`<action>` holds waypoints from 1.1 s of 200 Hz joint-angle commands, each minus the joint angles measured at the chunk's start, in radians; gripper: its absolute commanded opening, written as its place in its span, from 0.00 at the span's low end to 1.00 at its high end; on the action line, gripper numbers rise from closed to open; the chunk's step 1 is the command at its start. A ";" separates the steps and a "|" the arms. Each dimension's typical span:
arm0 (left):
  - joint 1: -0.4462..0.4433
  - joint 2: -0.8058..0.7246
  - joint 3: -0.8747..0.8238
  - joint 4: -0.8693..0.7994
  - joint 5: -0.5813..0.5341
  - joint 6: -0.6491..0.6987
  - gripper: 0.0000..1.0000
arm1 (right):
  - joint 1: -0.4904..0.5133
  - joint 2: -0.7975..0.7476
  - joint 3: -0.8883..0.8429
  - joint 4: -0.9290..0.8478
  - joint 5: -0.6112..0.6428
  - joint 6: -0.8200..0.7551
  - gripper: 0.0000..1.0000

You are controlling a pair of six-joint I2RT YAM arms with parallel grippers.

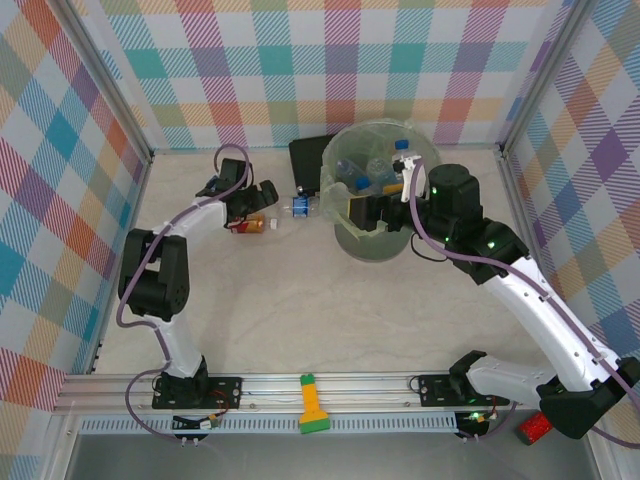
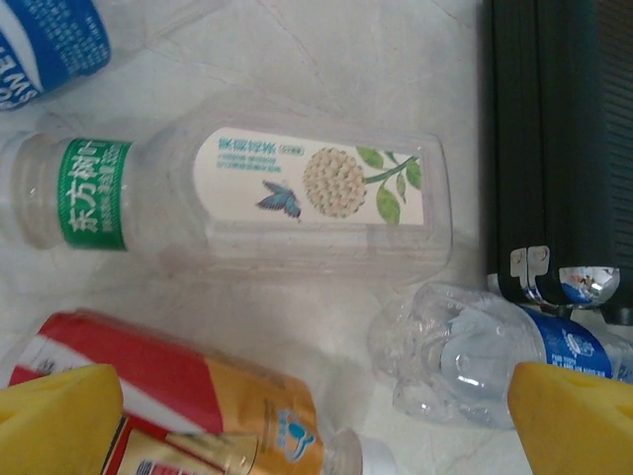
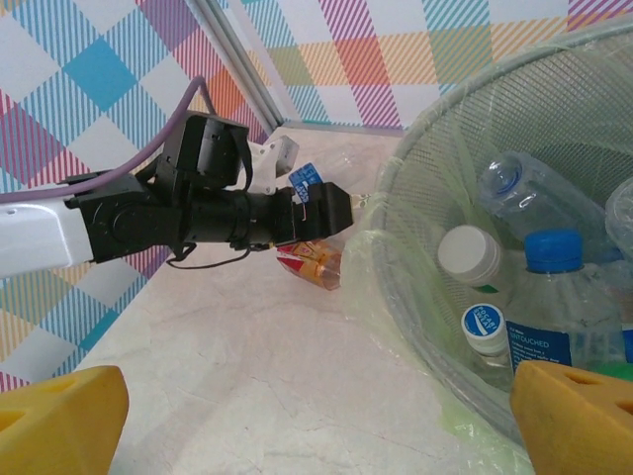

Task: Put the plastic bottles in the bin

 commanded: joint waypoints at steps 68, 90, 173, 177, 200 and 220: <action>0.038 0.053 0.020 0.003 0.138 0.045 1.00 | 0.015 -0.011 0.002 0.008 -0.001 0.029 0.99; 0.039 0.013 -0.031 0.005 0.154 0.036 1.00 | 0.015 -0.012 0.001 0.007 -0.001 0.030 0.99; 0.013 -0.190 -0.262 0.003 0.211 -0.025 1.00 | 0.018 -0.017 -0.011 0.021 -0.001 0.033 0.99; 0.010 -0.197 -0.268 -0.002 0.211 -0.031 1.00 | 0.019 -0.017 -0.013 0.021 -0.001 0.034 0.99; -0.014 -0.246 -0.322 -0.022 0.227 -0.076 1.00 | 0.020 -0.022 -0.025 0.030 0.000 0.039 0.99; -0.045 -0.302 -0.361 -0.024 0.226 -0.100 1.00 | 0.020 -0.022 -0.028 0.032 0.002 0.040 0.99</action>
